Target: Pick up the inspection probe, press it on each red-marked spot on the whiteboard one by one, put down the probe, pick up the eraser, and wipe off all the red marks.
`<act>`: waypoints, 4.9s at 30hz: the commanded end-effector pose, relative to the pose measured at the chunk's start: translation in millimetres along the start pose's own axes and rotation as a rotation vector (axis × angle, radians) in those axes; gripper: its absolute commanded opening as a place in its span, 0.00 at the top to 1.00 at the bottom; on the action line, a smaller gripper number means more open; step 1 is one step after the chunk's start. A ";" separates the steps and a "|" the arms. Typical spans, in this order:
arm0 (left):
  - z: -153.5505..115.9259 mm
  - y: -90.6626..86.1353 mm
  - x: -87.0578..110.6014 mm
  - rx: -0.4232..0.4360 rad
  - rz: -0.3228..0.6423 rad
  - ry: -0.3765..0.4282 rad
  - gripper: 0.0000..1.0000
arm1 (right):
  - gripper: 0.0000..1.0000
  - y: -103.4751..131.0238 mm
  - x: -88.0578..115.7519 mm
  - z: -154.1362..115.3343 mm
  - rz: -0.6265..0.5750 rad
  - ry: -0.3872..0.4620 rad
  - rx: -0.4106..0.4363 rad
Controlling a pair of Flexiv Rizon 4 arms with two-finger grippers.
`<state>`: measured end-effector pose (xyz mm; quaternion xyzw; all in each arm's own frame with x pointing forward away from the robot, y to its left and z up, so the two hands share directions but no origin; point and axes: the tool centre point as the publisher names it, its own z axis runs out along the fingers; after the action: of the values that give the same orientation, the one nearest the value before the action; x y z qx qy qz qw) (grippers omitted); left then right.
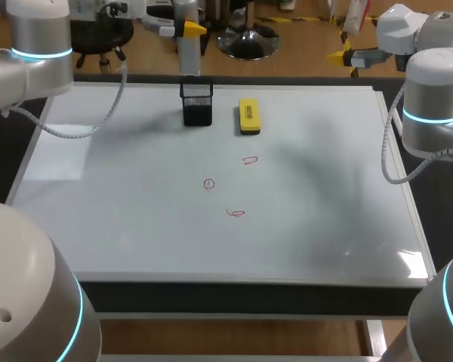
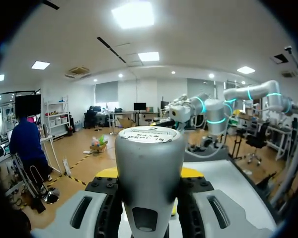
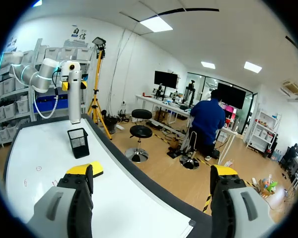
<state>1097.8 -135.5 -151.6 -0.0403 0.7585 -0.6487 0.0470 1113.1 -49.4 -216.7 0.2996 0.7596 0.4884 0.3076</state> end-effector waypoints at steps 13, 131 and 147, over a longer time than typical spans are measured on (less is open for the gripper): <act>-75.8 9.4 18.6 -0.014 0.016 -0.078 1.00 | 0.00 0.0 -0.5 0.1 0.000 0.001 0.001; -203.1 101.9 46.4 -0.037 -0.036 -0.268 1.00 | 0.00 -28.2 95.7 68.7 -1.021 0.900 0.674; -203.1 101.9 46.4 -0.037 -0.036 -0.268 1.00 | 0.00 -24.3 93.5 66.4 -0.981 0.902 0.673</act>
<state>1027.2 74.5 -222.5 -0.1410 0.7571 -0.6237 0.1338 1098.5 48.1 -280.5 -0.2133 0.9581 0.1375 0.1327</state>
